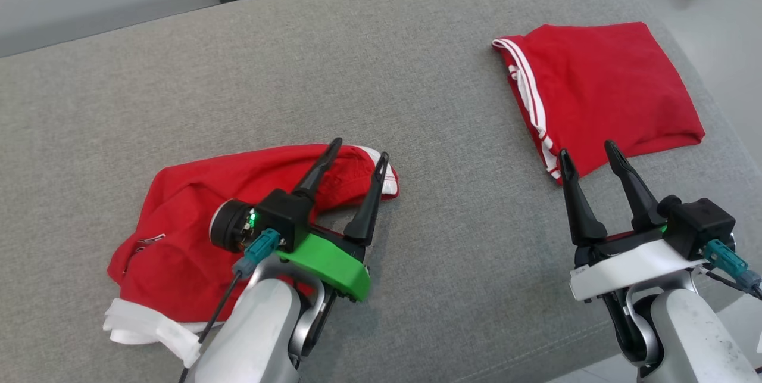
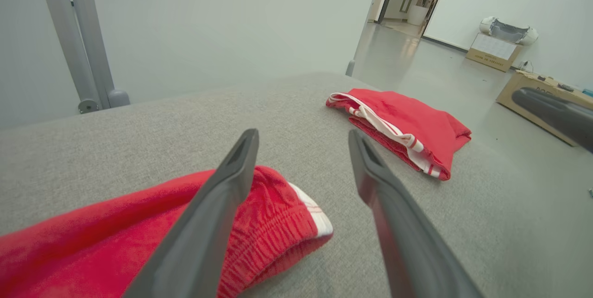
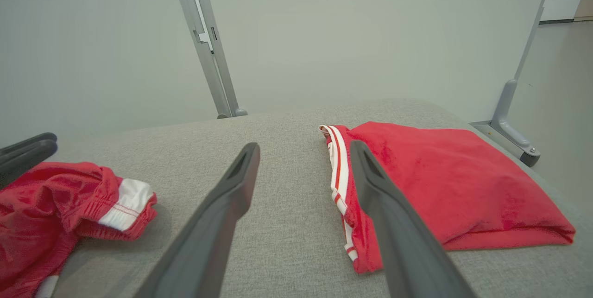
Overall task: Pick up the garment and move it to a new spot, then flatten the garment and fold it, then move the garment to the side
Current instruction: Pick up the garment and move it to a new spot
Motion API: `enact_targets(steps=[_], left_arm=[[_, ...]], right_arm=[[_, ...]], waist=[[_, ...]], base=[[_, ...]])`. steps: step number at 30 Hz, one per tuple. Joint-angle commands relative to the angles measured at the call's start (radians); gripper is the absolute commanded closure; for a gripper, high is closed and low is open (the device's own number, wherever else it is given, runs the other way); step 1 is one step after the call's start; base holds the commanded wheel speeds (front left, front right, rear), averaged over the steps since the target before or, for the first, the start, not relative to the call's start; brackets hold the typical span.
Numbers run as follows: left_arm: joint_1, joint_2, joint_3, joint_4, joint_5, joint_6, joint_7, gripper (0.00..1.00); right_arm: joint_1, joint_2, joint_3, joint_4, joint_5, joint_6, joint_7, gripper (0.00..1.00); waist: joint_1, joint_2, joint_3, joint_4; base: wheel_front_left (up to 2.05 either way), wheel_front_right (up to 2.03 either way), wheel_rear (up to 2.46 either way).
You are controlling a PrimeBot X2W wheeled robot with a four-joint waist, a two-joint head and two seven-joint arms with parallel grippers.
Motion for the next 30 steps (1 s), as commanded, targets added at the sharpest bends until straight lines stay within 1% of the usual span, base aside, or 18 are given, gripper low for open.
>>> enact_targets(steps=[1,4,9,12,13,17,22,30], left_arm=[[0.006,0.002,0.012,-0.02,-0.006,0.019,-0.013,0.0],[0.019,0.022,0.046,-0.053,-0.005,0.054,-0.026,0.0],[0.039,0.065,0.132,-0.085,-0.022,0.112,-0.04,0.0],[0.059,0.1,0.192,-0.097,-0.033,0.143,-0.047,0.0],[0.084,0.125,0.226,-0.1,-0.042,0.154,-0.052,0.0],[0.15,0.165,0.278,-0.121,-0.06,0.174,-0.053,0.0],[0.239,0.199,0.305,-0.163,-0.07,0.196,-0.048,0.0],[0.337,0.213,0.315,-0.233,-0.085,0.225,-0.021,0.0]], right_arm=[[-0.003,-0.008,-0.002,0.0,-0.005,-0.001,-0.003,0.0],[0.009,-0.017,-0.003,-0.006,-0.01,-0.001,0.003,0.0],[0.028,-0.025,-0.006,-0.013,-0.017,-0.001,0.017,0.0],[0.035,-0.028,-0.012,-0.016,-0.025,-0.001,0.022,0.0],[0.045,-0.028,-0.014,-0.016,-0.028,-0.001,0.027,0.0],[0.056,-0.032,-0.014,-0.017,-0.034,-0.001,0.035,0.0],[0.08,-0.04,-0.016,-0.016,-0.032,-0.001,0.043,0.0],[0.107,-0.046,-0.018,-0.009,-0.025,-0.001,0.05,0.0]], waist=[[0.0,-0.0001,-0.04,0.038],[0.0,-0.0001,-0.064,0.064],[0.0,-0.0001,-0.094,0.098],[0.0,-0.0001,-0.11,0.116],[0.0,-0.0001,-0.124,0.125],[0.0,-0.0001,-0.152,0.137],[0.0,-0.0001,-0.18,0.156],[0.0,-0.0001,-0.207,0.18]], base=[[0.0,0.0,0.0],[0.0,0.0,0.0],[0.0,0.0,0.0],[0.0,0.0,0.0],[0.0,0.0,0.0],[0.0,0.0,0.0],[0.0,0.0,0.0],[0.0,0.0,0.0]])
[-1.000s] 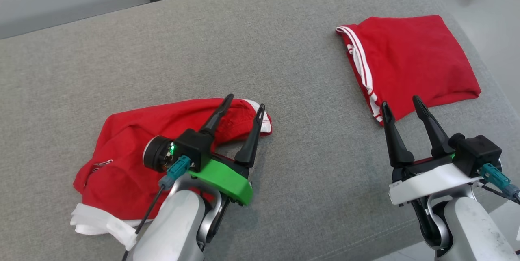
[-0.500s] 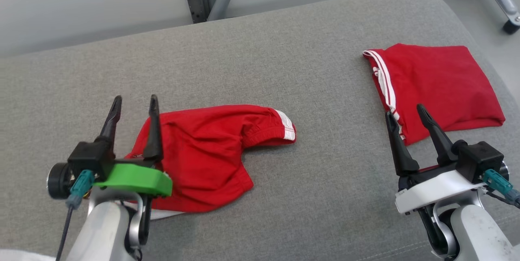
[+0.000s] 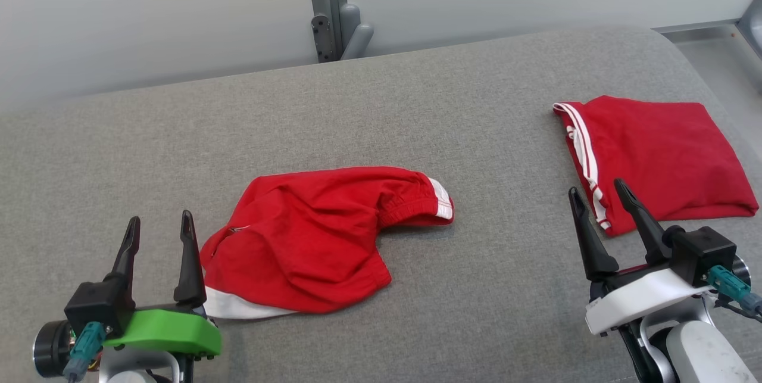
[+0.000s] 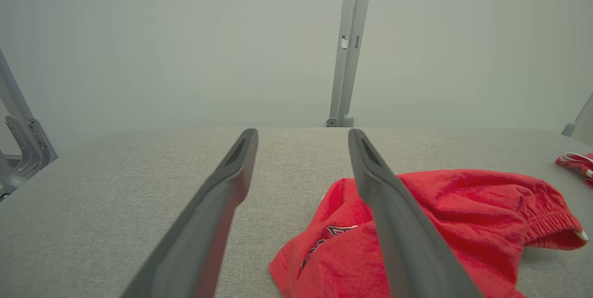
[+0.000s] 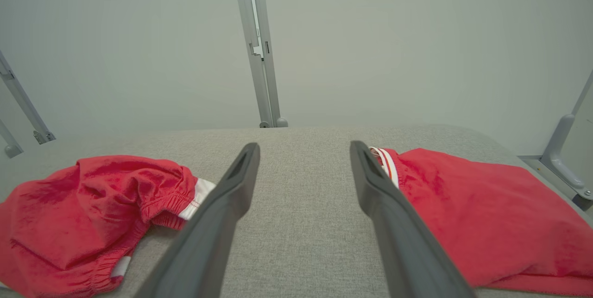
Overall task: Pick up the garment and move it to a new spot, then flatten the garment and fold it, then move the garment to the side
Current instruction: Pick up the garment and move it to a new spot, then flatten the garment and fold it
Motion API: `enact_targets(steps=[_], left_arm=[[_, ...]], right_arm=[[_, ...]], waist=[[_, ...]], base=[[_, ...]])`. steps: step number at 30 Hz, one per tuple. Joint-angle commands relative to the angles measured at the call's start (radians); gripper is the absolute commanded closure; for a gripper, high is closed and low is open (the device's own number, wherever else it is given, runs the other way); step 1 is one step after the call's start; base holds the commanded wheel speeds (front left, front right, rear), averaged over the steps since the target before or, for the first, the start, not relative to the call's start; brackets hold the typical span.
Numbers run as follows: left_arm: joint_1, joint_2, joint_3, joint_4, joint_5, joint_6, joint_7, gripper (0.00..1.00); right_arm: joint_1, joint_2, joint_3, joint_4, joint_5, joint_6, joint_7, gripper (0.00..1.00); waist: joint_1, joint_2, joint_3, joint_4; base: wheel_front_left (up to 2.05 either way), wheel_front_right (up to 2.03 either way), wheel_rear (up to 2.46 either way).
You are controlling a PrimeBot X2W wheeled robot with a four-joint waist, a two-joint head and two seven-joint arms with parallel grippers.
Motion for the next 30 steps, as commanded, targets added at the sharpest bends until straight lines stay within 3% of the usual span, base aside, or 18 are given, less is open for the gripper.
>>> enact_targets(steps=[1,30], left_arm=[[0.019,0.007,0.0,-0.011,-0.006,0.007,0.004,0.0],[0.094,0.032,-0.024,-0.066,-0.022,0.021,0.05,0.0]], right_arm=[[0.018,-0.005,-0.003,0.002,0.002,-0.001,0.004,0.0],[0.059,0.005,-0.019,-0.015,0.005,-0.001,0.028,0.0]], waist=[[0.0,0.0,-0.013,0.011],[0.0,0.0,-0.053,0.027]], base=[[0.0,0.0,0.0],[0.0,0.0,0.0]])
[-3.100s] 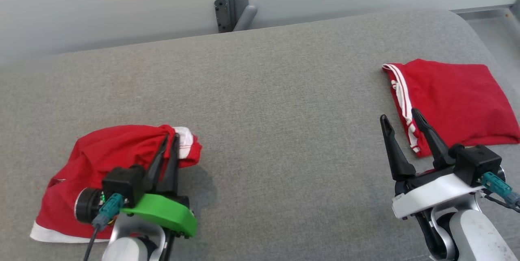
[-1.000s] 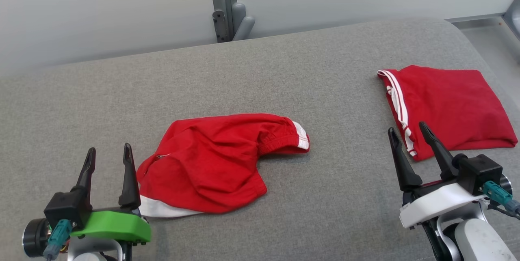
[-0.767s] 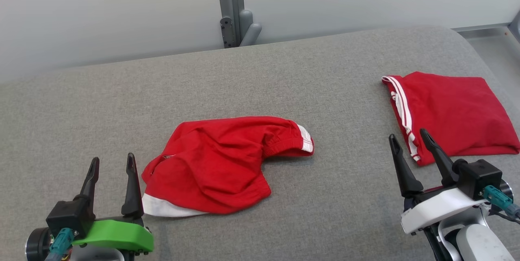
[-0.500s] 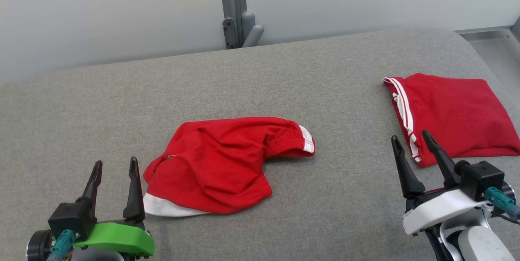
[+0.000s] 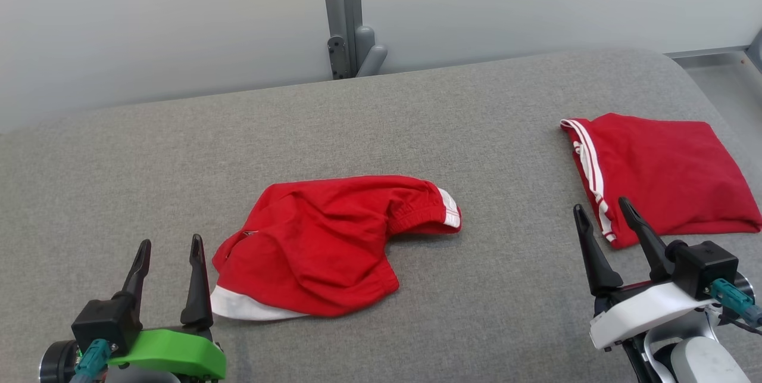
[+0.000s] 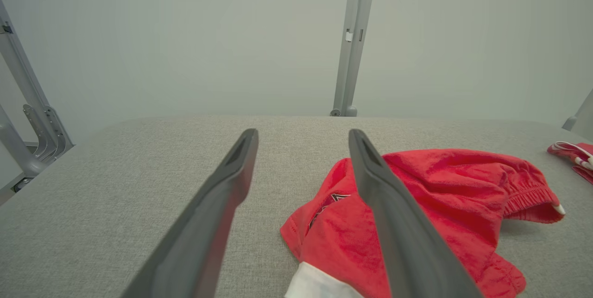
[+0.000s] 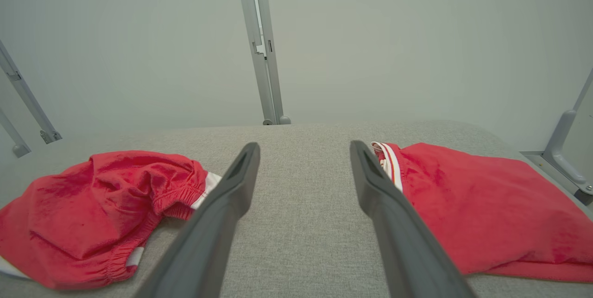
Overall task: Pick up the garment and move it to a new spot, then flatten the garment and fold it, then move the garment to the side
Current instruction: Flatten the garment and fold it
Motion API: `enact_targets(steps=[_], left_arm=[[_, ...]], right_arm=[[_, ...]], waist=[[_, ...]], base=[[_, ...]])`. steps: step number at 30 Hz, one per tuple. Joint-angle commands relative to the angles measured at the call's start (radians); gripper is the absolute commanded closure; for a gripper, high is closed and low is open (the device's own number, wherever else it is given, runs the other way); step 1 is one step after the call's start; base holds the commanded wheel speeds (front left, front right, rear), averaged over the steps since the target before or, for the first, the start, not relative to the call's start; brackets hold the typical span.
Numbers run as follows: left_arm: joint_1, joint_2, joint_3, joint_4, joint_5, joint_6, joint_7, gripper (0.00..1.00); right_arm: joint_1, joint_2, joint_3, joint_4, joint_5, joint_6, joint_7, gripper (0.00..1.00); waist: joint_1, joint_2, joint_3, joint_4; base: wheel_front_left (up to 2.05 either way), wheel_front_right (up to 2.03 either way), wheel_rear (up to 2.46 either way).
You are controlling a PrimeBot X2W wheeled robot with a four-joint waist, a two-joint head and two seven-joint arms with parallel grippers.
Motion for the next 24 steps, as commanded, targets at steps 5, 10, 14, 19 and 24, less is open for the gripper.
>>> enact_targets(steps=[5,10,14,19,24], left_arm=[[0.017,0.011,-0.002,-0.005,-0.002,0.006,0.003,0.0],[0.015,0.012,-0.005,-0.003,-0.007,0.006,0.001,0.0],[0.014,0.011,-0.007,-0.005,-0.008,0.009,0.001,0.0],[0.013,0.012,-0.01,-0.005,-0.011,0.012,-0.001,0.0],[0.01,0.013,-0.011,-0.002,-0.012,0.013,-0.004,0.0]], right_arm=[[0.01,0.0,-0.006,-0.004,0.003,-0.001,0.004,0.0],[0.013,0.0,-0.008,-0.004,0.005,-0.001,0.004,0.0],[0.013,0.001,-0.009,-0.003,0.006,-0.001,0.004,0.0],[0.011,0.001,-0.009,-0.001,0.008,-0.001,0.005,0.0],[0.01,0.002,-0.009,0.0,0.01,-0.001,0.004,0.0]], waist=[[0.0,0.0,-0.003,0.004],[0.0,0.0,-0.005,0.008],[0.0,0.0,-0.006,0.009],[0.0,0.0,-0.009,0.009],[0.0,0.0,-0.01,0.009]], base=[[0.0,0.0,0.0],[0.0,0.0,0.0],[0.0,0.0,0.0],[0.0,0.0,0.0],[0.0,0.0,0.0]])
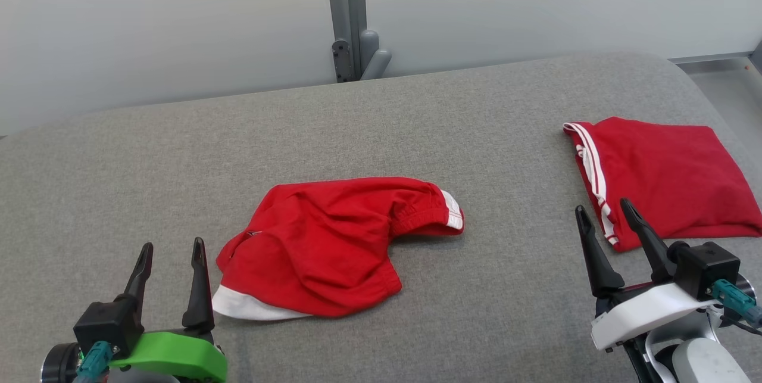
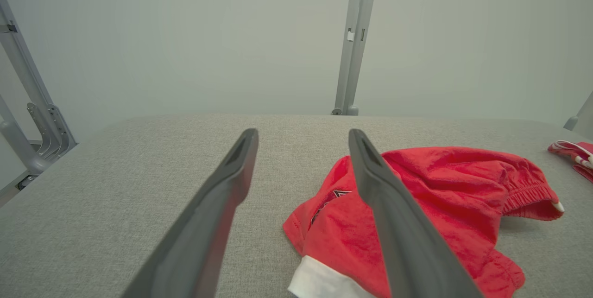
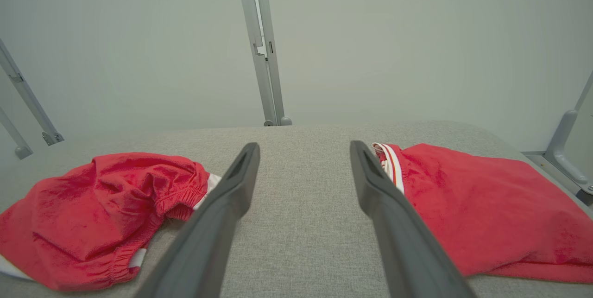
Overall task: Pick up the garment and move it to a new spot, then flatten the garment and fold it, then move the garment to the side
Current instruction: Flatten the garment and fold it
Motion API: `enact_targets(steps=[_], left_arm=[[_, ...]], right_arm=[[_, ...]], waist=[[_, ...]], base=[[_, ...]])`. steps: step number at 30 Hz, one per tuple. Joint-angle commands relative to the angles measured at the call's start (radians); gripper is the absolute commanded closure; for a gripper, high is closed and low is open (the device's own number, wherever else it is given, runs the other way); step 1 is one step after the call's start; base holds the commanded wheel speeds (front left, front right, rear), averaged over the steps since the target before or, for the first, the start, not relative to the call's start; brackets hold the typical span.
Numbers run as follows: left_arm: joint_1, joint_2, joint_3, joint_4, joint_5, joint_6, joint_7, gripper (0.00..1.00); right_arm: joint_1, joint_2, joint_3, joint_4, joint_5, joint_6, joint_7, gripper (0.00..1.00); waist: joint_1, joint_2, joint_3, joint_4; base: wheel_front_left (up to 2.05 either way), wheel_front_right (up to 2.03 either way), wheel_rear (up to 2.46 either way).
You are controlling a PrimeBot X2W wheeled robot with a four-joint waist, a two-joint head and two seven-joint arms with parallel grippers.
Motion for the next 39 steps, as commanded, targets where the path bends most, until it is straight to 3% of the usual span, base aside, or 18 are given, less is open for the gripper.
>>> enact_targets(steps=[1,12,19,26,37,38,39], left_arm=[[0.005,0.006,-0.002,0.0,-0.006,0.006,-0.006,0.0],[-0.027,0.006,-0.012,-0.005,-0.005,-0.001,-0.009,0.0],[-0.062,-0.007,-0.02,0.002,-0.009,-0.009,-0.022,0.0],[-0.101,-0.029,-0.029,0.019,-0.012,-0.015,-0.043,0.0],[-0.121,-0.05,-0.027,0.049,-0.018,-0.021,-0.067,0.0],[-0.123,-0.05,-0.026,0.051,-0.019,-0.021,-0.069,0.0],[-0.125,-0.051,-0.025,0.052,-0.018,-0.022,-0.071,0.0]], right_arm=[[0.005,0.0,-0.003,0.001,0.007,-0.001,0.0,0.0],[0.004,-0.006,0.068,0.025,0.029,-0.001,0.013,0.0],[-0.042,-0.025,0.265,0.114,0.063,-0.001,0.022,0.0],[-0.168,-0.034,0.476,0.309,0.144,-0.001,0.0,0.0],[-0.309,-0.05,0.636,0.481,0.24,-0.001,-0.041,0.0],[-0.319,-0.055,0.659,0.484,0.25,-0.001,-0.044,0.43],[-0.332,-0.062,0.672,0.485,0.259,-0.001,-0.052,0.68]], waist=[[0.0,0.0,0.0,0.0],[0.0,0.0,0.016,0.052],[0.0,0.0,0.055,0.14],[0.0,0.0,0.107,0.229],[0.0,0.0,0.144,0.264],[0.0,0.0,0.145,0.262],[0.0,0.0,0.146,0.26]], base=[[0.0,0.0,0.0],[0.0,0.0,0.0],[0.0,0.0,0.0],[0.0,0.0,0.0],[0.0,0.0,0.0],[0.0,0.0,0.0],[0.0,0.0,0.0]])
